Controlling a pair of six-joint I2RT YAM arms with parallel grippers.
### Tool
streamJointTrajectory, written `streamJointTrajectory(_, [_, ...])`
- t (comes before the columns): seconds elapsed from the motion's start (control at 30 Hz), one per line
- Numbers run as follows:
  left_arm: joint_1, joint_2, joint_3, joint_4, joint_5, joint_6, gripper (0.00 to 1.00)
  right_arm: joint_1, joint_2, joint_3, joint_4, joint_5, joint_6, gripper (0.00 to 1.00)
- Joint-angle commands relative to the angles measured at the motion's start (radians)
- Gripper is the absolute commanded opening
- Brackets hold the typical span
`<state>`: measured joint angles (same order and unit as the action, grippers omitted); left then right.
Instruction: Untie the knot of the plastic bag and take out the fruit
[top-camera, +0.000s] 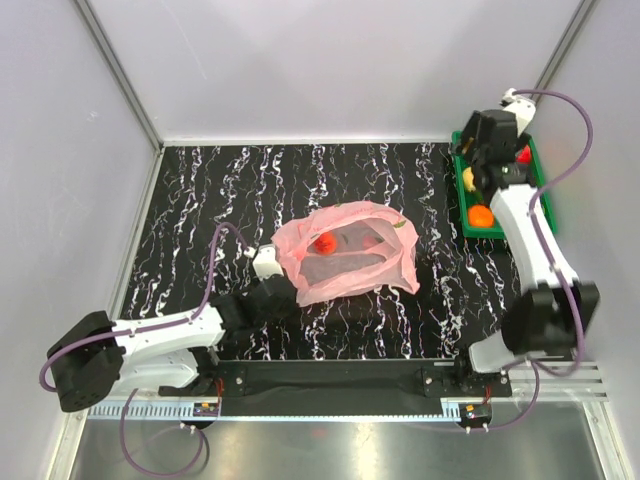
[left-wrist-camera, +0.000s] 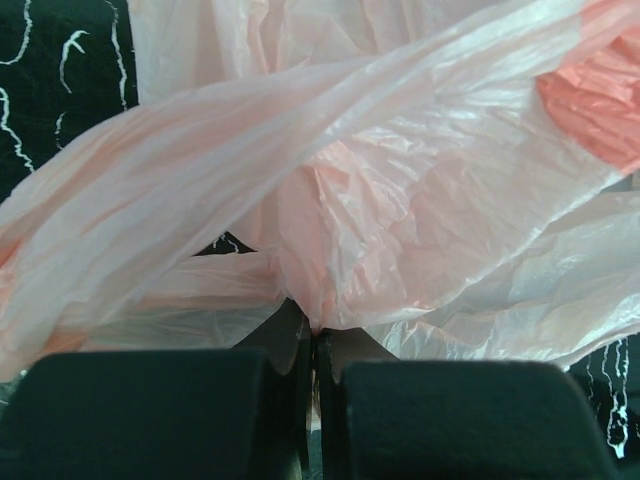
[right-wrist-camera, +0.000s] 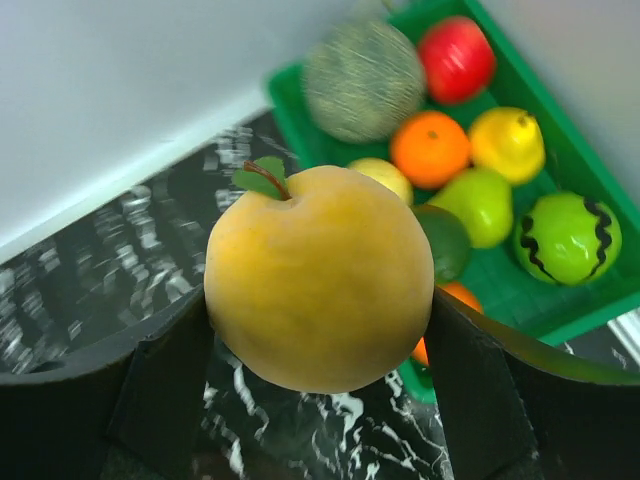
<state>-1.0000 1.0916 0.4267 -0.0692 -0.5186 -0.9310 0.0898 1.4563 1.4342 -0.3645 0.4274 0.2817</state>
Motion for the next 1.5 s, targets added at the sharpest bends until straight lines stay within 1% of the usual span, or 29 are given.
streamJointTrajectory(0.0, [0.001, -0.027, 0.034, 0.066, 0.038, 0.031, 0.00, -0.154, 0.205, 0.159, -0.152, -0.067, 0.155, 0.00])
streamJointTrajectory(0.03, [0.000, -0.035, 0.030, 0.087, 0.046, 0.037, 0.00, -0.177, 0.296, 0.243, -0.204, -0.070, 0.172, 0.00])
streamJointTrajectory(0.07, [0.001, -0.039, 0.024, 0.094, 0.057, 0.038, 0.00, -0.215, 0.335, 0.277, -0.212, -0.081, 0.183, 0.00])
streamJointTrajectory(0.13, [0.001, -0.048, 0.009, 0.104, 0.066, 0.038, 0.00, -0.237, 0.422, 0.330, -0.206, -0.092, 0.192, 0.00])
streamJointTrajectory(0.17, [0.001, -0.053, 0.004, 0.114, 0.071, 0.040, 0.00, -0.245, 0.449, 0.382, -0.206, -0.081, 0.192, 0.00])
streamJointTrajectory(0.23, [0.001, -0.070, -0.006, 0.121, 0.081, 0.046, 0.00, -0.260, 0.534, 0.448, -0.223, -0.033, 0.185, 0.08])
streamJointTrajectory(0.27, [0.001, -0.076, -0.011, 0.123, 0.084, 0.047, 0.00, -0.266, 0.568, 0.522, -0.259, -0.032, 0.179, 0.11])
streamJointTrajectory(0.37, [0.001, -0.094, -0.020, 0.128, 0.085, 0.052, 0.00, -0.295, 0.682, 0.639, -0.332, -0.033, 0.186, 0.17])
streamJointTrajectory(0.4, [0.001, -0.099, -0.020, 0.124, 0.083, 0.054, 0.00, -0.300, 0.699, 0.652, -0.330, -0.050, 0.186, 0.22])
streamJointTrajectory(0.43, [0.001, -0.105, -0.019, 0.117, 0.080, 0.055, 0.00, -0.306, 0.728, 0.660, -0.329, -0.058, 0.185, 0.32])
streamJointTrajectory(0.47, [0.001, -0.108, -0.016, 0.114, 0.080, 0.060, 0.00, -0.308, 0.740, 0.678, -0.330, -0.062, 0.182, 0.33])
streamJointTrajectory(0.5, [0.001, -0.110, -0.014, 0.109, 0.078, 0.063, 0.00, -0.309, 0.751, 0.687, -0.332, -0.058, 0.179, 0.36])
streamJointTrajectory(0.53, [0.001, -0.117, -0.016, 0.105, 0.077, 0.061, 0.00, -0.308, 0.768, 0.692, -0.327, -0.058, 0.174, 0.43])
streamJointTrajectory(0.57, [0.001, -0.119, -0.014, 0.103, 0.077, 0.063, 0.00, -0.309, 0.773, 0.695, -0.323, -0.056, 0.171, 0.56])
streamJointTrajectory(0.63, [0.001, -0.122, -0.014, 0.097, 0.074, 0.063, 0.00, -0.311, 0.792, 0.703, -0.327, -0.050, 0.166, 0.66])
streamJointTrajectory(0.67, [0.001, -0.122, -0.014, 0.097, 0.074, 0.061, 0.00, -0.314, 0.794, 0.704, -0.327, -0.052, 0.165, 0.79])
streamJointTrajectory(0.8, [0.001, -0.118, -0.005, 0.085, 0.075, 0.060, 0.00, -0.317, 0.782, 0.697, -0.300, -0.084, 0.143, 1.00])
streamJointTrajectory(0.97, [0.001, -0.119, -0.006, 0.075, 0.074, 0.061, 0.00, -0.317, 0.713, 0.690, -0.257, -0.098, 0.120, 1.00])
streamJointTrajectory(1.07, [0.001, -0.118, 0.000, 0.072, 0.075, 0.063, 0.00, -0.318, 0.645, 0.671, -0.241, -0.122, 0.119, 1.00])
streamJointTrajectory(1.1, [0.001, -0.121, 0.000, 0.072, 0.075, 0.063, 0.00, -0.315, 0.589, 0.657, -0.234, -0.133, 0.128, 1.00])
streamJointTrajectory(1.2, [0.001, -0.124, 0.004, 0.072, 0.074, 0.064, 0.00, -0.312, 0.477, 0.539, -0.148, -0.180, 0.135, 1.00])
streamJointTrajectory(1.23, [0.001, -0.127, 0.004, 0.072, 0.072, 0.063, 0.00, -0.305, 0.388, 0.463, -0.096, -0.188, 0.136, 1.00])
streamJointTrajectory(1.27, [0.001, -0.128, 0.006, 0.072, 0.071, 0.063, 0.00, -0.300, 0.342, 0.428, -0.076, -0.197, 0.139, 1.00])
streamJointTrajectory(1.3, [0.001, -0.131, 0.006, 0.072, 0.066, 0.063, 0.00, -0.294, 0.294, 0.387, -0.045, -0.284, 0.129, 1.00])
streamJointTrajectory(1.33, [0.001, -0.133, 0.004, 0.074, 0.068, 0.061, 0.00, -0.276, 0.201, 0.305, 0.002, -0.342, 0.119, 1.00])
streamJointTrajectory(1.37, [0.001, -0.133, 0.006, 0.075, 0.065, 0.063, 0.00, -0.256, 0.155, 0.269, 0.015, -0.395, 0.107, 1.00])
streamJointTrajectory(1.4, [0.001, -0.133, 0.006, 0.077, 0.063, 0.063, 0.00, -0.236, 0.110, 0.235, 0.018, -0.491, 0.081, 1.00])
streamJointTrajectory(1.43, [0.001, -0.131, 0.009, 0.078, 0.062, 0.066, 0.00, -0.211, 0.029, 0.170, 0.012, -0.545, 0.058, 1.00])
streamJointTrajectory(1.47, [0.001, -0.130, 0.010, 0.078, 0.060, 0.064, 0.00, -0.135, -0.011, 0.137, 0.009, -0.582, 0.039, 1.00])
